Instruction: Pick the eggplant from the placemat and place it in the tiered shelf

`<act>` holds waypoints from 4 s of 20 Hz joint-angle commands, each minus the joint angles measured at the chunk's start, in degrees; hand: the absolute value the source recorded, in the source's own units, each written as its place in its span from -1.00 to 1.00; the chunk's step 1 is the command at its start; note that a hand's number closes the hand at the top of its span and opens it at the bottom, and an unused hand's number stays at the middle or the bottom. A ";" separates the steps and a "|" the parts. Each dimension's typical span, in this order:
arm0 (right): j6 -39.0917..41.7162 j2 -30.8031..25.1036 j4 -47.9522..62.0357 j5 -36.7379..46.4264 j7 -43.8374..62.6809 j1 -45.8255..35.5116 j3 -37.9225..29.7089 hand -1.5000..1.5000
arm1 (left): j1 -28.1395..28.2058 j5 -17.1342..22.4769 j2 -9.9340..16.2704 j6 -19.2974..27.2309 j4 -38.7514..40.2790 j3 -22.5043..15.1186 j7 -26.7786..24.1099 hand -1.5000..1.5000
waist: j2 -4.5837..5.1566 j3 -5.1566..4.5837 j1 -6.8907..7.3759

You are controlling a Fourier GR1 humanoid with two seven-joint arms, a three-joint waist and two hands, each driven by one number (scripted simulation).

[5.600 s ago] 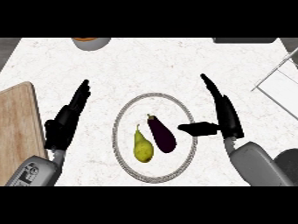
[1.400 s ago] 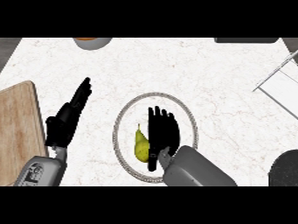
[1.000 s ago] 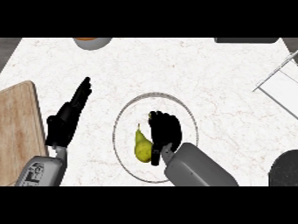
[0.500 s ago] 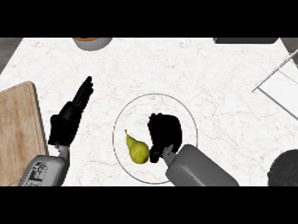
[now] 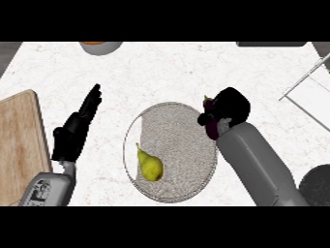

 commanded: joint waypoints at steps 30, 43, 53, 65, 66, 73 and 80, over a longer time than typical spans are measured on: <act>-1.10 -0.41 -10.66 53.37 18.91 -23.87 -24.23 1.00 | 1.79 0.42 0.93 -2.02 0.17 1.17 -1.47 0.00 | -0.69 -0.11 -0.40; 6.58 -6.17 -18.63 57.51 8.67 -25.33 -33.76 1.00 | 0.57 -0.19 0.33 -2.14 0.70 1.44 -0.80 0.00 | -0.34 -0.06 -0.18; 6.48 -14.03 -13.25 58.29 0.98 -24.52 -37.91 1.00 | 0.04 -1.25 -1.19 -1.32 1.44 1.40 -2.12 0.00 | -0.21 -0.05 0.18; -6.42 -22.85 -1.52 54.43 -9.60 -18.59 -40.68 1.00 | 0.41 -2.07 -2.71 -1.31 1.41 0.88 -1.70 0.00 | -0.01 -0.01 0.45; -9.14 -22.95 0.40 54.68 -8.33 -20.18 -40.75 1.00 | -0.95 -1.14 -0.41 -2.98 1.14 2.66 -1.09 0.00 | 0.03 -0.01 0.69; -23.78 -21.62 -5.17 45.03 -11.40 -14.72 -45.62 1.00 | 1.94 -1.65 -0.95 -2.72 0.87 2.01 -2.29 0.00 | -0.11 0.02 0.31; -27.69 -26.81 1.19 38.51 -16.78 -16.15 -46.55 1.00 | -1.88 -1.16 -1.56 -2.90 1.48 3.28 -0.15 0.00 | -0.06 -0.02 0.43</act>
